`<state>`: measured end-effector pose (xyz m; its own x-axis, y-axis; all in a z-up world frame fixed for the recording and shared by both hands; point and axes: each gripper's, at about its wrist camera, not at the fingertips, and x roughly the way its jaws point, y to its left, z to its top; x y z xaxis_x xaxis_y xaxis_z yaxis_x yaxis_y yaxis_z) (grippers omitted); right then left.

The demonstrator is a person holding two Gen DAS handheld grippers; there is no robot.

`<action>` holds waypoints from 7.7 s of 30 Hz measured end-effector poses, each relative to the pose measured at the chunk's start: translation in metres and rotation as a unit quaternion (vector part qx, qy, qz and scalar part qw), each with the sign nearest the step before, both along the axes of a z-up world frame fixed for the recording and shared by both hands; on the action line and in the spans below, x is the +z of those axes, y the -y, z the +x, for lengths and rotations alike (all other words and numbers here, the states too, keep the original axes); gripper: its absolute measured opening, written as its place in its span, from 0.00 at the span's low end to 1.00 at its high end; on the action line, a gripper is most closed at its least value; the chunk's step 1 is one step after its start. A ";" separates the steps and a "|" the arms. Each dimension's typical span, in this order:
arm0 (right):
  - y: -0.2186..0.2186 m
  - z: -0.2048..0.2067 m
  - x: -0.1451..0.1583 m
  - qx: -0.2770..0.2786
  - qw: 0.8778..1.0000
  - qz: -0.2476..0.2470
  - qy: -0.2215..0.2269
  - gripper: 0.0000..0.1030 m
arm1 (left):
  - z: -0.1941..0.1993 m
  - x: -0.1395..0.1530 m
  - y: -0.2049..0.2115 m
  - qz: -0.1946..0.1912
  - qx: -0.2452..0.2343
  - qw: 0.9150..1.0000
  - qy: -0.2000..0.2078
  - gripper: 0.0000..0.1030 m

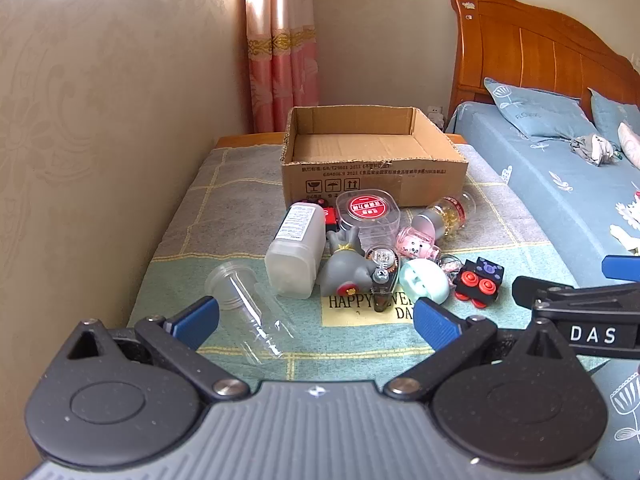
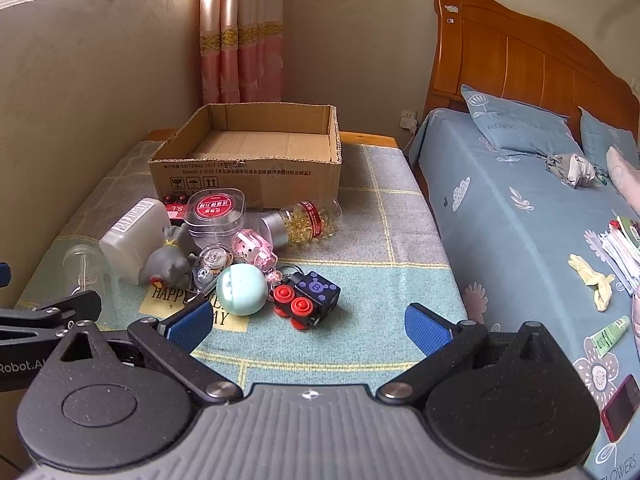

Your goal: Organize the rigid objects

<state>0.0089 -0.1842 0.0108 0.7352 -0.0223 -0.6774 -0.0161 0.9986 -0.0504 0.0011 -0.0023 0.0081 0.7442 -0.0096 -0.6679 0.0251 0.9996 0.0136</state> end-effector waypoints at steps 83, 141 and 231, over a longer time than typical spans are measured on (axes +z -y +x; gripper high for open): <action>0.039 0.068 -0.107 0.147 0.987 0.000 -0.070 1.00 | 0.060 -0.112 -0.090 -0.007 -0.110 0.992 -0.061 0.99; -0.059 0.107 -0.101 0.366 0.925 -0.023 -0.098 0.89 | 0.080 -0.102 -0.080 -0.015 -0.148 0.989 0.004 0.94; 0.011 0.316 0.012 0.221 0.974 -0.030 -0.048 0.56 | 0.207 0.014 -0.029 0.011 -0.075 0.997 0.028 0.96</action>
